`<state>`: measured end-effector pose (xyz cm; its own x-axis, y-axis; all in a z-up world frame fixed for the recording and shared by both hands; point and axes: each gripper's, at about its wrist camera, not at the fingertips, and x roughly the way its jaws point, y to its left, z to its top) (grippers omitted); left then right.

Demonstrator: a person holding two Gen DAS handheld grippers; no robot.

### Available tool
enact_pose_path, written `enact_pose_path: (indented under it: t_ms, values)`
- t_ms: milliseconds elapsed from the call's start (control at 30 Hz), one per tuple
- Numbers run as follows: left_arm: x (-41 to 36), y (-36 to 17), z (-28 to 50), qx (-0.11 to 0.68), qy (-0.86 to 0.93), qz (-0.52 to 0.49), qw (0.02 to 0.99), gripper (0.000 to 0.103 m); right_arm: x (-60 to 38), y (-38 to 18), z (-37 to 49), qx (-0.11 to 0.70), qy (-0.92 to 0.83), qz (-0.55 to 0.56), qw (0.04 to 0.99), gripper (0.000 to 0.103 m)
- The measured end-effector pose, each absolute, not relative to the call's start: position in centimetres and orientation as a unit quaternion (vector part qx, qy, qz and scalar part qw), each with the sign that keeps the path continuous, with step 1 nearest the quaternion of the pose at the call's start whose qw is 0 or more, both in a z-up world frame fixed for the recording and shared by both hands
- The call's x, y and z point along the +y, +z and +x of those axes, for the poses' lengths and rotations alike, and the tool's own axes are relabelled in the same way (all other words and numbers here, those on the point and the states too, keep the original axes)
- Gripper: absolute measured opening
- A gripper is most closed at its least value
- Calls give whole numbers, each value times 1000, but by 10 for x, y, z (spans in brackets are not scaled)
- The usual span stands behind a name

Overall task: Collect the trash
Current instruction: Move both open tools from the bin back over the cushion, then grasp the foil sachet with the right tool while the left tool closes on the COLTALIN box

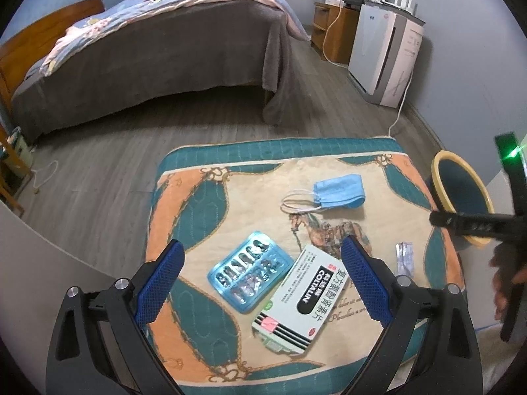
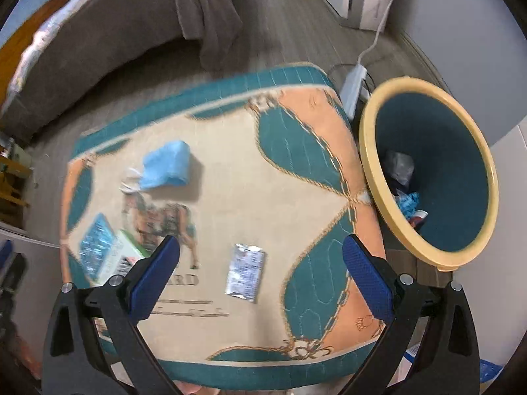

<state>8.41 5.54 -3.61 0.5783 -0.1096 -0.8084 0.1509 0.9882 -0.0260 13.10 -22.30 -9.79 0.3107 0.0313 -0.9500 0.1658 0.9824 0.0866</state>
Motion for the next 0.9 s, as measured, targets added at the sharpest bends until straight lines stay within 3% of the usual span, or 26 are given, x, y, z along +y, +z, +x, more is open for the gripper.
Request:
enact_pose_path:
  t_ms: [100, 333, 533, 600, 733, 900]
  values:
    - [54, -38, 87, 454, -73, 39, 887, 95, -215, -115, 132, 600, -37, 55, 797, 94]
    - [54, -47, 92, 466, -77, 50, 880, 95, -201, -149, 132, 637, -3, 59, 769, 65]
    - [51, -61, 95, 486, -82, 56, 868, 95, -191, -166, 134, 653, 17, 41, 756, 47]
    - [50, -67, 96, 491, -89, 54, 865, 95, -188, -170, 133, 660, 19, 27, 751, 46]
    - [38, -84, 96, 495, -107, 68, 859, 95, -185, -175, 133, 666, 21, 8, 746, 32]
    - [21, -111, 97, 521, -125, 82, 841, 95, -190, -174, 132, 666, 26, 20, 745, 23]
